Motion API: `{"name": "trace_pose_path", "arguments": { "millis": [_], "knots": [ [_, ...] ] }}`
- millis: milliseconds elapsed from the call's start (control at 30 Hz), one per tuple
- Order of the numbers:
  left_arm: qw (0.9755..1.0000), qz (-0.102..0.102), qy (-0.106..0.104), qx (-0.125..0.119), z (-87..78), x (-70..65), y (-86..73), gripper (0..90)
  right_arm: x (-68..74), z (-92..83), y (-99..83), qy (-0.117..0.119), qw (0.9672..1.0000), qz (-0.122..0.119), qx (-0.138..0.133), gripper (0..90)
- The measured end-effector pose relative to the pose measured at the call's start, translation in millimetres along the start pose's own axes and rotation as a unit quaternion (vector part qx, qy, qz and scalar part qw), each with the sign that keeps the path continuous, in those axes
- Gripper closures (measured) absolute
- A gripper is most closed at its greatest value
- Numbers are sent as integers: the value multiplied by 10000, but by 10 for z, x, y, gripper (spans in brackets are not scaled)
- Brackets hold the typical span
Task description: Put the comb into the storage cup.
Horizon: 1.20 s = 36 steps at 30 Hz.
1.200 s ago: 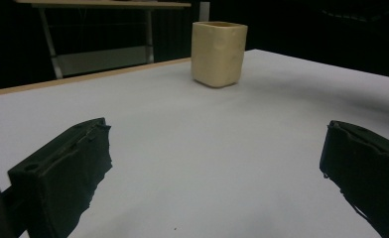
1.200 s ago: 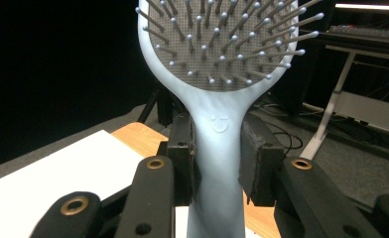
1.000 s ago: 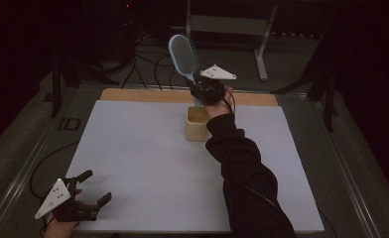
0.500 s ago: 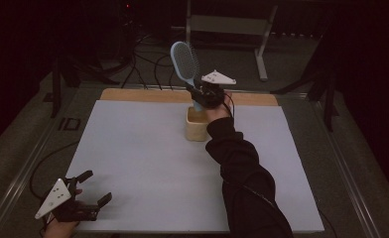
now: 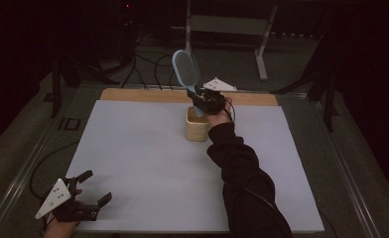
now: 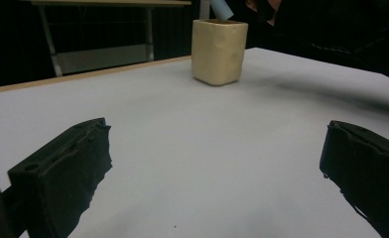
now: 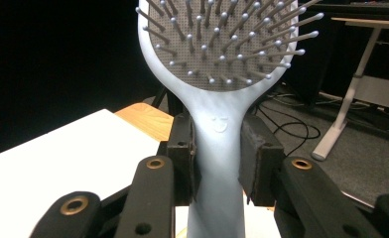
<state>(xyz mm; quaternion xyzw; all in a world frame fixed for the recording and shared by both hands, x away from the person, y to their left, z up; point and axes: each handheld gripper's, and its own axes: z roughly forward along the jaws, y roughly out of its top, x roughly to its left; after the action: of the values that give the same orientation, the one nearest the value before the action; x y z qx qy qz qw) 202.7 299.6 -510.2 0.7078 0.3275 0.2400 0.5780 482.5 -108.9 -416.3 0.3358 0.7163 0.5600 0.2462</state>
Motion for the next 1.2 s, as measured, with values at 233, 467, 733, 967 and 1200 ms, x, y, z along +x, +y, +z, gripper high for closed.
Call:
{"name": "trace_pose_path", "arguments": {
  "millis": [233,467,733,967,1200],
  "knots": [
    [10000,-6,4,1,-2,1,-1,0,-7,0,-85,52,9998,-45,164,701],
    [10000,-14,3,8,1,1,-3,0,-23,-23,-164,125,9996,-71,233,701],
    [10000,-14,5,6,1,0,-3,0,43,-47,-261,268,9989,-267,267,699],
    [10000,-29,6,1,4,3,-7,0,16,-63,-331,240,9990,-247,291,683],
    [10000,-19,7,20,4,2,-6,0,-16,-100,-313,483,9975,-88,504,181]
  ]
}}
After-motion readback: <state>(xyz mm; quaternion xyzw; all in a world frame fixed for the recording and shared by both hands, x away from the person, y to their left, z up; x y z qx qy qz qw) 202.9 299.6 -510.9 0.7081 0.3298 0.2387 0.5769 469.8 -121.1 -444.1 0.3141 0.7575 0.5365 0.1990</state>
